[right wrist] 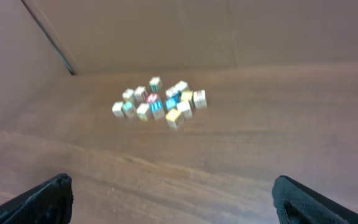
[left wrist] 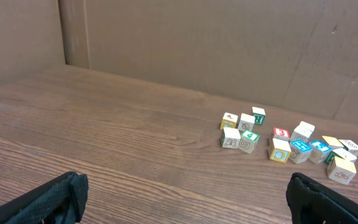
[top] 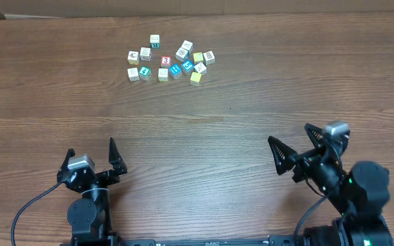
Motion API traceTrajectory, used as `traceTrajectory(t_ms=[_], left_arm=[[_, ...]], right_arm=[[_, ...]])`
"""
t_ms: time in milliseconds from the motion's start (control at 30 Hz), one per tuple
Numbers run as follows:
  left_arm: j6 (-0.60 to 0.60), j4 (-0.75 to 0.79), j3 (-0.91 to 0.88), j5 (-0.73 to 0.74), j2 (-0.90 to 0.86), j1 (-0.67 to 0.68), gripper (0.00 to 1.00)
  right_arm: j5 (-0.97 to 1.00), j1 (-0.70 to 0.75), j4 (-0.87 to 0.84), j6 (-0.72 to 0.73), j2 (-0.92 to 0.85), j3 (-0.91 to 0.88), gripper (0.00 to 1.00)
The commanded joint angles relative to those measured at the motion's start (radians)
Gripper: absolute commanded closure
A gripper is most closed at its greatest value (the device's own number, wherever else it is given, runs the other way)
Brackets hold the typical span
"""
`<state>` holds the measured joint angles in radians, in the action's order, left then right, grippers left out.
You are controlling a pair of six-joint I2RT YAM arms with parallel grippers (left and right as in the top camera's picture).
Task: Form a circle
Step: 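Move the right gripper forward over the block cluster's right side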
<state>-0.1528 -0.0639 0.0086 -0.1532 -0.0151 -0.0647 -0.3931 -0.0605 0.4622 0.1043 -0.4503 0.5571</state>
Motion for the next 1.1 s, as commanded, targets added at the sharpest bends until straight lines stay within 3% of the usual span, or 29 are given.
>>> traceTrajectory(t_ms=[0, 367, 567, 733, 900, 1067], left_arm=[[0.019, 0.0, -0.004, 0.008, 0.01, 0.013, 0.0], [0.019, 0.0, -0.004, 0.008, 0.01, 0.013, 0.01], [0.019, 0.0, -0.004, 0.008, 0.01, 0.013, 0.0], [0.019, 0.0, -0.004, 0.008, 0.01, 0.013, 0.01], [0.019, 0.0, -0.004, 0.008, 0.01, 0.013, 0.0], [0.019, 0.0, -0.004, 0.008, 0.01, 0.013, 0.0]], right_arm=[[-0.044, -0.006, 0.004, 0.0, -0.048, 0.029, 0.0], [-0.047, -0.006, 0.004, 0.0, -0.166, 0.045, 0.0], [-0.058, -0.006, 0.056, 0.0, -0.305, 0.191, 0.0], [-0.057, -0.006, 0.278, 0.0, -0.548, 0.537, 0.0], [-0.049, -0.006, 0.628, -0.039, -0.871, 1.073, 0.0], [-0.025, -0.016, 0.801, -0.05, -1.155, 1.524, 0.0]])
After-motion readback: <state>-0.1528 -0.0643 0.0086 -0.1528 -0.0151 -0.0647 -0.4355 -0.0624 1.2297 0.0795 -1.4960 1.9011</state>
